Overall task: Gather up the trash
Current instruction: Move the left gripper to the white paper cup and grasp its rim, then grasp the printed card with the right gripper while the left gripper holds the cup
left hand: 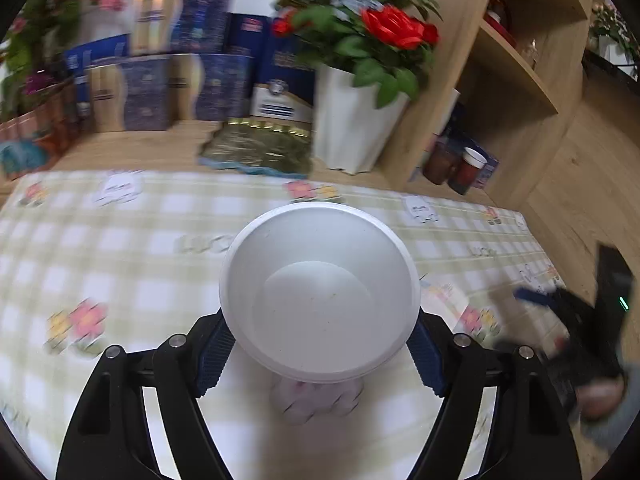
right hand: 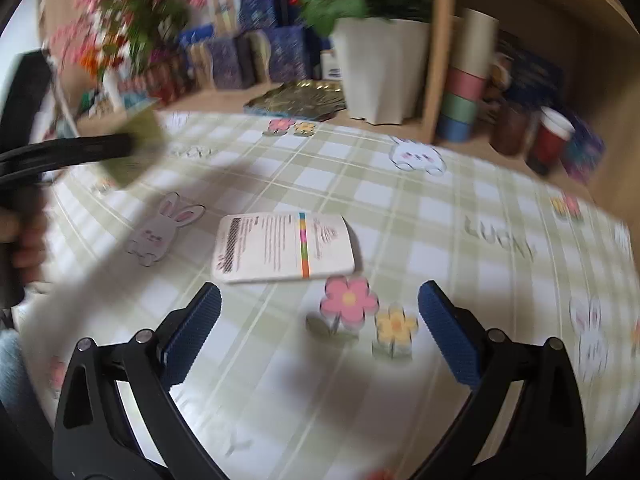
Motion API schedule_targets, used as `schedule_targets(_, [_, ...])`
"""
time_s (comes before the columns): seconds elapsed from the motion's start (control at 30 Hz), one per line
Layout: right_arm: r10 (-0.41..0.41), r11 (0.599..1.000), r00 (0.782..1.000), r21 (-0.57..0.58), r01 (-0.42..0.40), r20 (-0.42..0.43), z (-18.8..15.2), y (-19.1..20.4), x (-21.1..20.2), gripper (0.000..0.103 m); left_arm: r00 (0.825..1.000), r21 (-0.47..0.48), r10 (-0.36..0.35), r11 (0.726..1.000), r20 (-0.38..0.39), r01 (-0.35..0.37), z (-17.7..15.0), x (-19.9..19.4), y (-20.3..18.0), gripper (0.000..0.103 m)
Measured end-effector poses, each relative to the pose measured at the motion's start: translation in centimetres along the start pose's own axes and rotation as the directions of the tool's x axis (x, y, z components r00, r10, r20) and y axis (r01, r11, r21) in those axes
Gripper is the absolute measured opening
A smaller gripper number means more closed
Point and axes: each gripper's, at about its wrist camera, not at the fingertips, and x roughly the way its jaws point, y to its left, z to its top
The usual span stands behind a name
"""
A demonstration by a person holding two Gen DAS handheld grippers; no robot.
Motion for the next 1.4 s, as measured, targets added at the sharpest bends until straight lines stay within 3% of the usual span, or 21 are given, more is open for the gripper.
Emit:
schedule_targets(0.2, [0.136, 0.990, 0.987, 0.048, -0.133, -0.086, 2.7, 0.2, 4.0, 0.097, 1.000, -0.096, -0.029, 0.995, 0.010, 0.030, -4.1, -5.1, 3.5, 0.075])
schedule_targets(0.4, [0.119, 0.992, 0.985, 0.051, -0.113, -0.128, 4.1, 0.6, 6.5, 0.097, 0.997, -0.180, -0.071, 0.981, 0.039, 0.077, -7.3, -8.3, 4.2, 0.075])
schedule_targets(0.63, [0.133, 0.990, 0.977, 0.067, -0.123, -0.165, 4.4, 1.0, 7.8, 0.097, 0.994, -0.169, -0.099, 0.980, 0.054, 0.107, -8.1, -10.5, 3.6, 0.075])
schedule_targets(0.83, [0.101, 0.995, 0.978, -0.005, -0.104, -0.185, 3.7, 3.2, 7.5, 0.098, 0.994, -0.147, -0.097, 0.984, 0.053, 0.104, -8.5, -11.0, 3.1, 0.075])
schedule_targets(0.97, [0.134, 0.991, 0.969, 0.042, -0.128, -0.208, 3.0, 3.5, 6.9, 0.098, 0.994, -0.147, -0.102, 0.983, 0.038, 0.107, -9.4, -11.4, 2.8, 0.075])
schedule_targets(1.2, [0.020, 0.998, 0.989, -0.057, -0.028, -0.143, 2.4, 5.9, 3.5, 0.097, 0.995, -0.146, -0.096, 0.984, 0.034, 0.100, -10.7, -12.9, 2.9, 0.075])
schedule_targets(1.4, [-0.017, 0.991, 0.977, -0.136, -0.013, -0.211, 2.2, 8.8, 4.7, 0.097, 0.995, -0.168, -0.094, 0.981, 0.033, 0.098, -11.4, -13.2, 3.5, 0.075])
